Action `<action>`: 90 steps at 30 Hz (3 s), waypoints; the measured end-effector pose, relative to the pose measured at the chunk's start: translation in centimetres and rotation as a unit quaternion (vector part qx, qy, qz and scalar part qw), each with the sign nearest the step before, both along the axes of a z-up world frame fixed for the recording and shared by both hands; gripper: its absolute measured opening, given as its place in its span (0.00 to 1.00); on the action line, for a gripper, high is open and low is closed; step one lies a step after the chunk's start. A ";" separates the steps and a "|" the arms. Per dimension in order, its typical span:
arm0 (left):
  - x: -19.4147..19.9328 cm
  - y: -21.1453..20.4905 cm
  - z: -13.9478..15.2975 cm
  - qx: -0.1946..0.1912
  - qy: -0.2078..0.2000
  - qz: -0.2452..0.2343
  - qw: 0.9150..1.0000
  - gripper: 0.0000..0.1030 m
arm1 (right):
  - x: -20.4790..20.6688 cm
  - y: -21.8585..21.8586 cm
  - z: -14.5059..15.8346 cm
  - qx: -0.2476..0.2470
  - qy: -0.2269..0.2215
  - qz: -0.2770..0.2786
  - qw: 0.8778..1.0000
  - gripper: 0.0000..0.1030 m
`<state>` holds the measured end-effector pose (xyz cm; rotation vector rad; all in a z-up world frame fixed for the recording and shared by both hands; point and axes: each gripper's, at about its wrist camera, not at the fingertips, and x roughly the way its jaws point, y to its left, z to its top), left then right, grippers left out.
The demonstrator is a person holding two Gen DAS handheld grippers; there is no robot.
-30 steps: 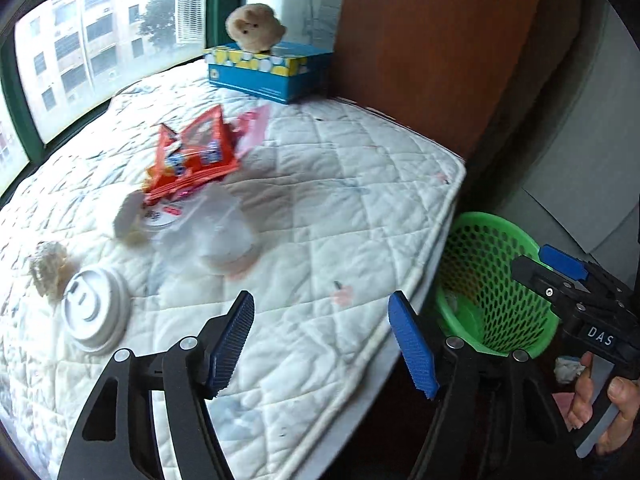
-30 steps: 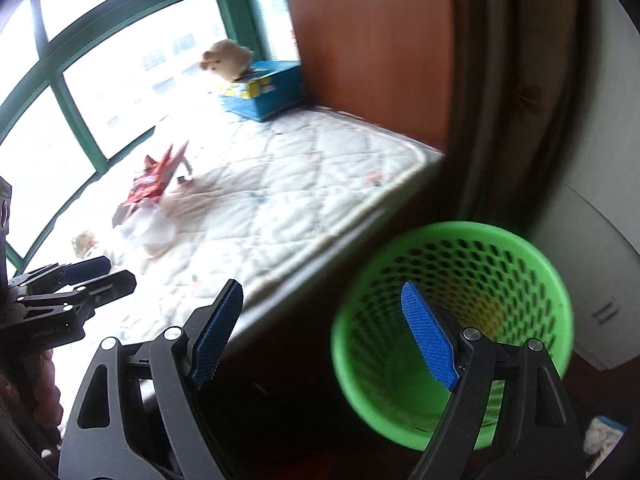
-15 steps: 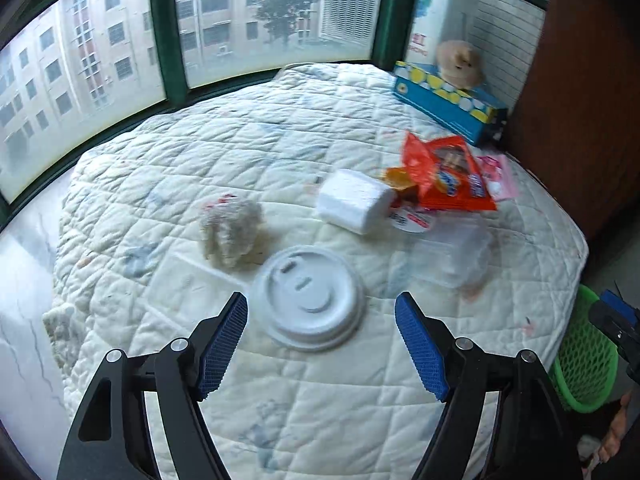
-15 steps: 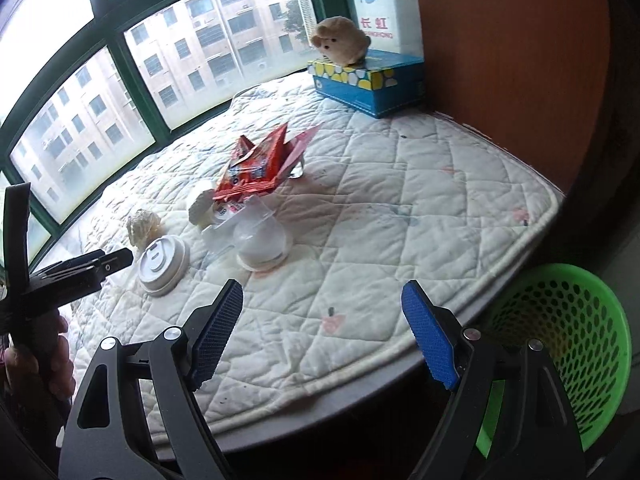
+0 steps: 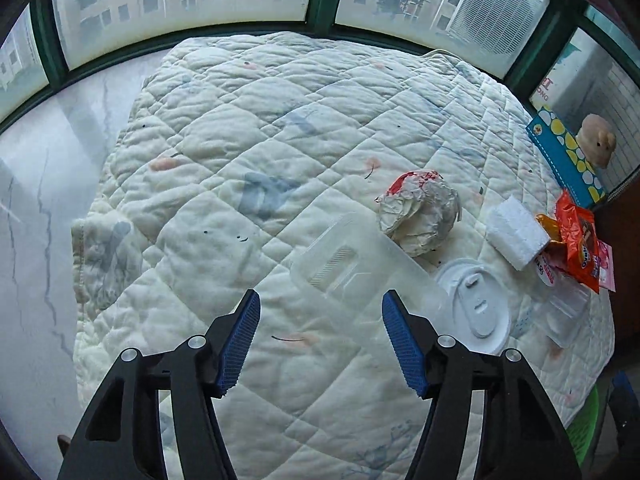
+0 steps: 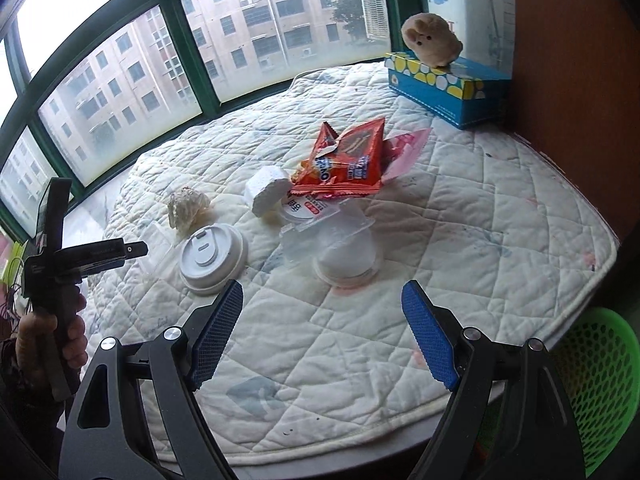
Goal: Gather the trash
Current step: 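Grasp the clear plastic tray with the left tool while the right tool grasps the white lid, then carry the white lid over the wastebasket and open the right tool to drop it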
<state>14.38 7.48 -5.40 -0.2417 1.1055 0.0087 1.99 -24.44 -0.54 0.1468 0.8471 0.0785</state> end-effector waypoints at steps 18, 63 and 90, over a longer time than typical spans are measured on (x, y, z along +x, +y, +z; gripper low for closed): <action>1.6 1.0 -1.7 -0.052 0.023 0.001 0.998 0.11 | 4.6 7.7 -3.3 -0.011 0.039 0.085 0.995 0.79; -0.8 -1.1 4.0 -0.081 -0.035 -0.063 0.994 0.06 | 5.1 9.5 -5.0 -0.029 0.054 0.089 0.994 0.80; -7.2 -19.0 5.5 -0.072 -0.030 -0.237 0.969 0.06 | -7.5 -5.7 -1.7 -0.022 0.013 -0.071 0.997 0.80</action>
